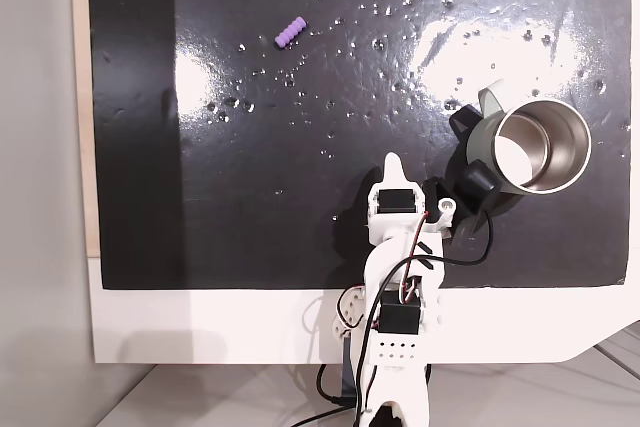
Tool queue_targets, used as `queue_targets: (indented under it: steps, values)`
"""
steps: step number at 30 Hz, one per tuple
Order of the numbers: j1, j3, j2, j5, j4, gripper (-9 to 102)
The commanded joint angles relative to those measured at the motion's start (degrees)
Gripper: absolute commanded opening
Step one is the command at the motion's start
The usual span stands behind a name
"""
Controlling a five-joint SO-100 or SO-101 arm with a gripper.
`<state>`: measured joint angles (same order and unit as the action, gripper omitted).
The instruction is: Grasp a pengrip and put it in the cup.
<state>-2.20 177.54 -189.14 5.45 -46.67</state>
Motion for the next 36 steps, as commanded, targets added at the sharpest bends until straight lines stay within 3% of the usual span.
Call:
queue_targets:
  steps: [1, 9, 14, 25, 36]
  values:
    - [-0.1, -0.3, -1.0, 0.6, 1.9, 0]
    - [0.7, -1.1, -1.0, 1.9, 1.7, 0]
    - [2.0, -10.3, 1.1, 5.1, -1.0, 0]
    - [3.3, -55.1, 51.9, 11.5, -1.8, 2]
    - [3.3, -104.6, 97.0, 10.3, -21.1, 19]
